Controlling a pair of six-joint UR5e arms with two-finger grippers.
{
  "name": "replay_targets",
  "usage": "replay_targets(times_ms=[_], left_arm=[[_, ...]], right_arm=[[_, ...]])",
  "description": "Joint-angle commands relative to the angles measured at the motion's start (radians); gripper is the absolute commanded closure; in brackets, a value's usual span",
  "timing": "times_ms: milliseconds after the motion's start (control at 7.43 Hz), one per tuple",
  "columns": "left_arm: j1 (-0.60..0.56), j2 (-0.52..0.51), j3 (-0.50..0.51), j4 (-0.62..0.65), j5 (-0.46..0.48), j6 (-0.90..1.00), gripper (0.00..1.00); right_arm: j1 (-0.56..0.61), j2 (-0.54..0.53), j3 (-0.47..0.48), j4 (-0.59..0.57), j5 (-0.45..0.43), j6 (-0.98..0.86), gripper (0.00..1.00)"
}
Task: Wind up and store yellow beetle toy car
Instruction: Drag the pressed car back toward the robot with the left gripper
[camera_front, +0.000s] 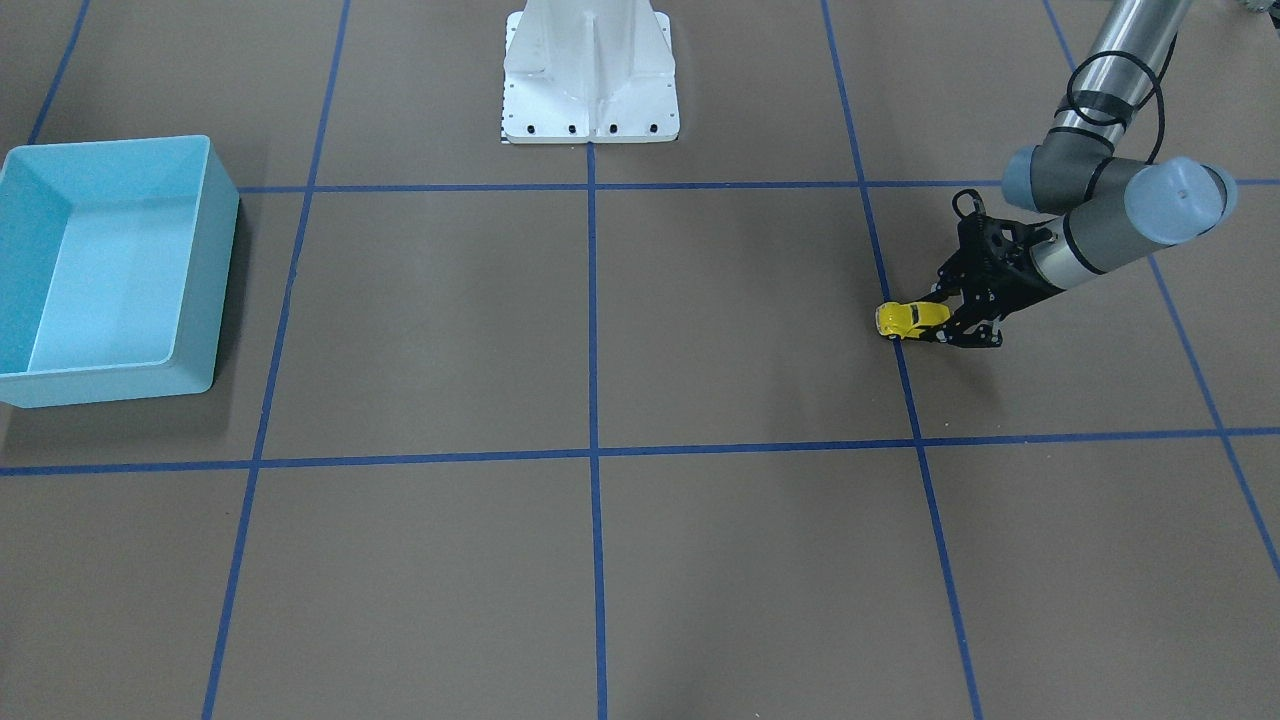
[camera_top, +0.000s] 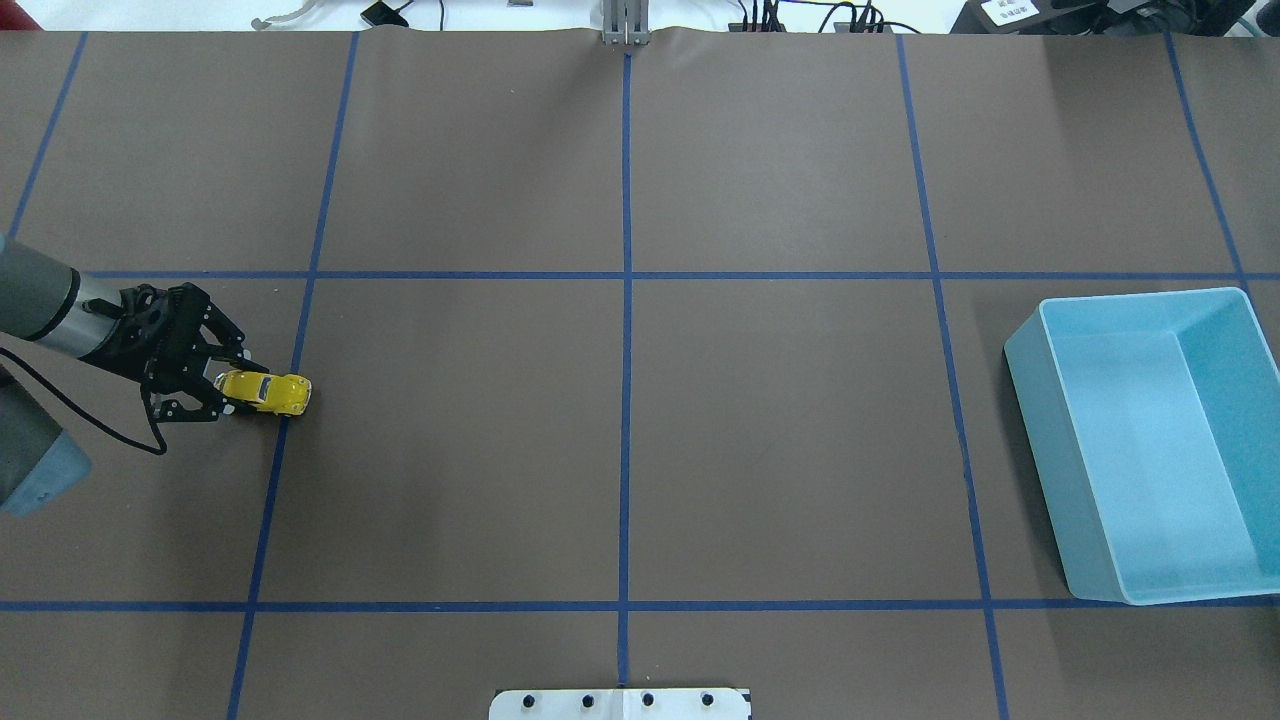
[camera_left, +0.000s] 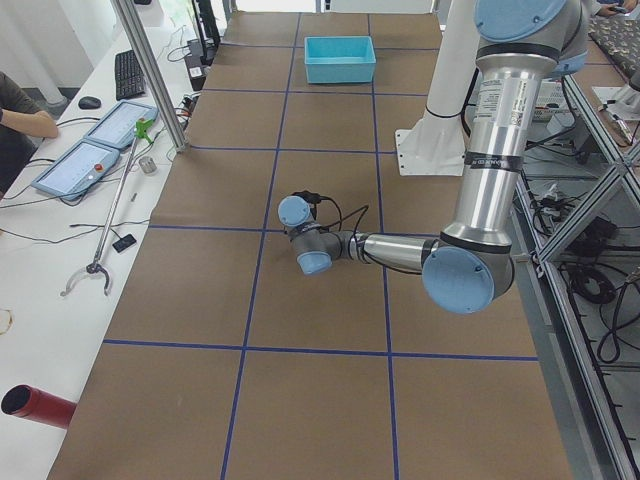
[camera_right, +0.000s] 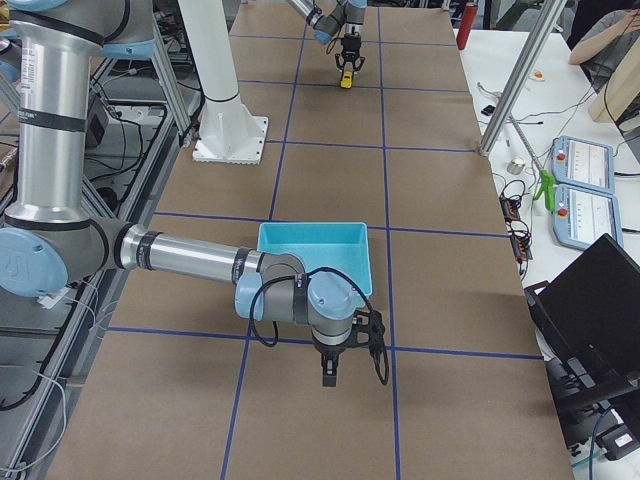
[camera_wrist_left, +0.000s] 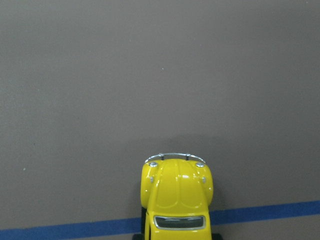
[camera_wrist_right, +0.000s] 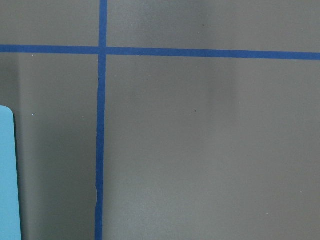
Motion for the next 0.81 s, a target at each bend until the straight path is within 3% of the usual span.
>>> replay_targets(times_ms=[0, 673], left_arm=[[-0.01, 0.018, 0.001, 0.004, -0.007, 0.036, 1.0], [-0.031, 0.034, 0.007, 0.003, -0.01, 0.04, 1.0]], right_arm=[[0.0, 0.0, 0.001, 0.0, 0.0, 0.0, 0.0], [0.0, -0.001, 0.001, 0.0, 0.0, 0.0, 0.0]])
